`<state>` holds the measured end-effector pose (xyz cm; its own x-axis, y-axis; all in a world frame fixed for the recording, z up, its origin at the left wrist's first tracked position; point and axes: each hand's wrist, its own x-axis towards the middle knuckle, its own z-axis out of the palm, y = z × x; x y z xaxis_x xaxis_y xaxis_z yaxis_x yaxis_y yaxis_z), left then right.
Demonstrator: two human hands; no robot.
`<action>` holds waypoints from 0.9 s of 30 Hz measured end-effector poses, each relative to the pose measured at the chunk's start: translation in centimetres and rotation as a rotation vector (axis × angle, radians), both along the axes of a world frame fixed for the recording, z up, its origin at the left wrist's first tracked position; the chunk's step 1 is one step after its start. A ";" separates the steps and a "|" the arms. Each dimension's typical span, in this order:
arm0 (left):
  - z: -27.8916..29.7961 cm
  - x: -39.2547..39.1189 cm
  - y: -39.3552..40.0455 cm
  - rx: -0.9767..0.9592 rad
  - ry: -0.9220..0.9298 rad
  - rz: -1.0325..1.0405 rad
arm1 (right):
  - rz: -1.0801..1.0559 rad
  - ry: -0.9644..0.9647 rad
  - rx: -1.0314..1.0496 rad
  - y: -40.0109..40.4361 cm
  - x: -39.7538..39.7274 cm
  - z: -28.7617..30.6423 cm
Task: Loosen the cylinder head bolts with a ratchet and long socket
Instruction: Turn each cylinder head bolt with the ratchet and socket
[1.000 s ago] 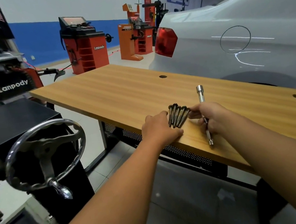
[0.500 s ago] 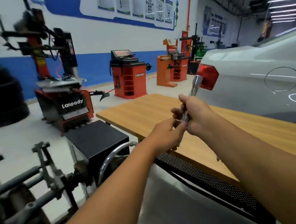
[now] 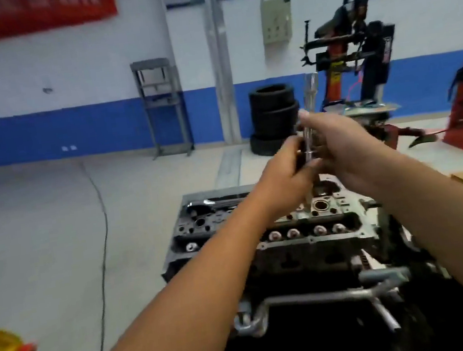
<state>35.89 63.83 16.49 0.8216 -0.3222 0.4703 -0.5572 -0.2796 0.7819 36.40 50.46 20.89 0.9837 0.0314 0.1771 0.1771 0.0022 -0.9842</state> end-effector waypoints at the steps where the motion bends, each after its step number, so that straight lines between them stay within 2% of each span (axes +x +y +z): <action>1: -0.4 0.0 2.6 -0.035 0.008 0.060 | -0.006 -0.036 -0.067 1.8 0.6 -0.6; 3: -1.0 0.3 7.1 -0.129 -0.005 0.177 | -0.044 -0.114 -0.331 4.1 2.2 -2.2; 6: -1.8 0.8 12.3 -0.307 0.019 0.311 | -0.020 -0.107 -0.923 5.4 4.7 -5.2; 7: -2.1 1.0 13.7 -0.351 0.031 0.350 | -0.006 -0.107 -1.056 5.6 5.4 -6.1; 12: -3.9 2.2 17.7 -0.489 0.077 0.458 | 0.089 -0.249 -1.403 6.1 7.8 -7.9; 14: -4.6 2.5 17.4 -0.543 0.063 0.485 | 0.108 -0.266 -1.483 6.4 8.2 -8.1; 16: -4.7 2.8 16.6 -0.597 -0.013 0.540 | 0.053 -0.360 -1.580 6.8 8.4 -8.0; 19: -4.0 2.9 15.6 -0.702 -0.207 0.604 | -0.138 -0.549 -1.689 5.6 8.3 -6.7; 21: -3.6 2.8 15.5 -0.750 -0.292 0.569 | -0.227 -0.443 -1.632 2.9 8.0 -5.5; 23: -3.3 2.9 15.2 -0.754 -0.284 0.506 | -0.281 -0.249 -1.398 -0.3 7.4 -4.6; 27: -4.1 4.0 12.7 -0.690 -0.072 0.365 | -0.282 -0.016 -0.353 -3.6 5.0 -4.4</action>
